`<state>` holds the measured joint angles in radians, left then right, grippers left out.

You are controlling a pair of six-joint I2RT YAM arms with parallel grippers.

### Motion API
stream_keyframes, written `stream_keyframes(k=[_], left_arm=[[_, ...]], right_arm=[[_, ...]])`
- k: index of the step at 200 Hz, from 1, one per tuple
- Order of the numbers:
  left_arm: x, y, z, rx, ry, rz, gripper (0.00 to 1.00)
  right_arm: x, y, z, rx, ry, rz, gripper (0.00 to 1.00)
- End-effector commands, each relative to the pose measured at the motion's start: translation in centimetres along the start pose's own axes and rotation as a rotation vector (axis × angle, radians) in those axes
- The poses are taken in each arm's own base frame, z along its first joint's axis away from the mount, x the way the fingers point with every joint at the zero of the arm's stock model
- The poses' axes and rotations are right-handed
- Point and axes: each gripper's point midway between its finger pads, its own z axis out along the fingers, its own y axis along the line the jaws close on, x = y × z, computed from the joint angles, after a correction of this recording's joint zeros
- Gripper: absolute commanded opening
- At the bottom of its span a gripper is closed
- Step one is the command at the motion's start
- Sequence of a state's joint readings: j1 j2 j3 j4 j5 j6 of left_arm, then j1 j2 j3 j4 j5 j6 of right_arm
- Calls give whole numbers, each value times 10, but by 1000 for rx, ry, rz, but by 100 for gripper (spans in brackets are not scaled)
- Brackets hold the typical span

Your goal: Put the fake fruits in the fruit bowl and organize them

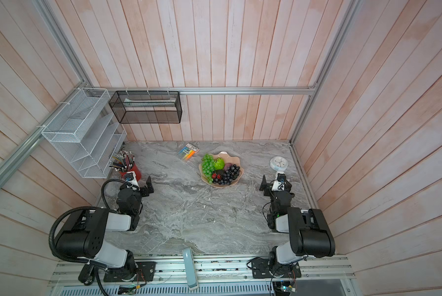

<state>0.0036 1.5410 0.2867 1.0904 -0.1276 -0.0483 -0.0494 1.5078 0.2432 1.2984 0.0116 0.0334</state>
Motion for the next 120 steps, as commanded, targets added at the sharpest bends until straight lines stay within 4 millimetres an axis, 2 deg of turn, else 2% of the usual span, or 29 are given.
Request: stream_keyframes(k=[1, 120], left_arm=[[-5, -1, -2, 4, -26, 3, 100], [-6, -1, -1, 4, -28, 3, 100]], right_arm=[[26, -1, -1, -2, 102, 5, 98], [26, -1, 0, -2, 106, 3, 98]])
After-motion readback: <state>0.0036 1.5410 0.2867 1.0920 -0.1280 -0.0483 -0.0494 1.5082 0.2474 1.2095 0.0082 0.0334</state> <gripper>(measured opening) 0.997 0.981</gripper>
